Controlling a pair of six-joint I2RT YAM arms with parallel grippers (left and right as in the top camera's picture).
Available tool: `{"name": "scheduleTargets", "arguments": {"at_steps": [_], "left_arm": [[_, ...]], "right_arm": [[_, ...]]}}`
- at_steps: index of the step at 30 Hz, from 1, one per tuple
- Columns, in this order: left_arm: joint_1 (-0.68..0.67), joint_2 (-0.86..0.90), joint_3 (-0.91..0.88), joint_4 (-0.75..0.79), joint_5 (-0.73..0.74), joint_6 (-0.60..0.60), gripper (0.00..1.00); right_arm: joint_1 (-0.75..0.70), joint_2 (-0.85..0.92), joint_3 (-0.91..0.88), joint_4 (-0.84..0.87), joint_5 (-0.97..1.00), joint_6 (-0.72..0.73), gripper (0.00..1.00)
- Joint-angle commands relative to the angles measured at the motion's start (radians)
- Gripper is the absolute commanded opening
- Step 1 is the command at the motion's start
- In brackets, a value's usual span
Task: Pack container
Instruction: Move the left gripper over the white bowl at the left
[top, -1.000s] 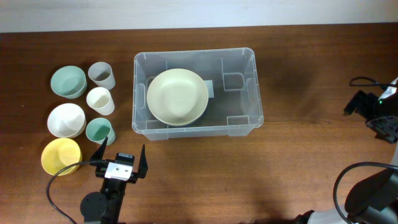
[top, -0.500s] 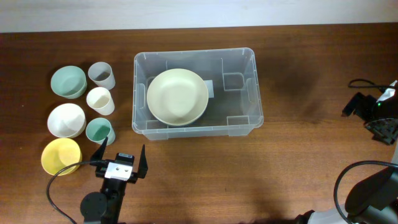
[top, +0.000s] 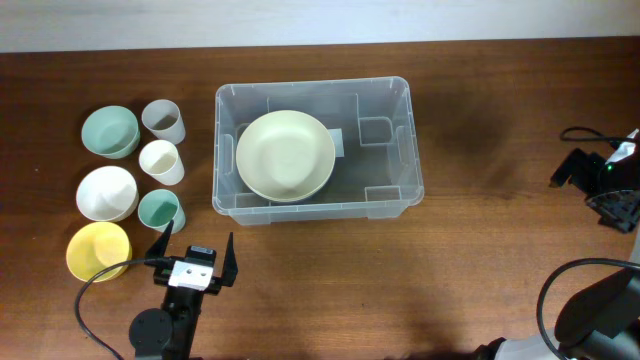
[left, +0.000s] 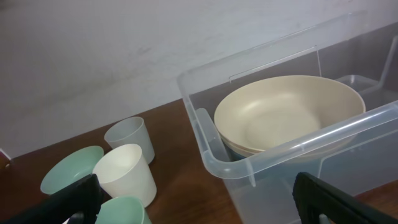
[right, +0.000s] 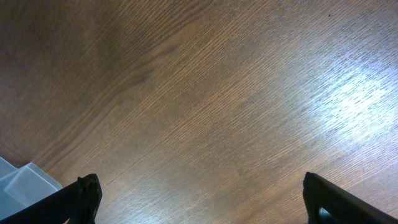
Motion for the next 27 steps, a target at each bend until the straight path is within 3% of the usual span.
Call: {"name": "scheduleTargets", "arguments": {"at_steps": [1,8,14,21,27], "left_arm": [[0.005,-0.005,-0.004,0.010,0.029,0.006,1.00],[0.008,-0.005,0.020,0.117,0.041,0.005,1.00],[0.046,0.088,0.156,0.105,0.006,0.007,1.00],[0.134,0.513,0.504,0.079,-0.011,0.012,1.00],[0.162,0.950,0.981,-0.225,0.022,0.012,1.00]], "right_arm": [[-0.001,-0.007,-0.008,0.003,-0.010,-0.006,0.99],[-0.001,-0.007,-0.008,0.003,-0.010,-0.007,0.99],[-0.001,-0.007,-0.008,0.003,-0.010,-0.006,0.99],[-0.001,-0.007,-0.008,0.003,-0.010,-0.006,0.99],[-0.001,-0.007,-0.008,0.003,-0.010,-0.007,0.99]]}}
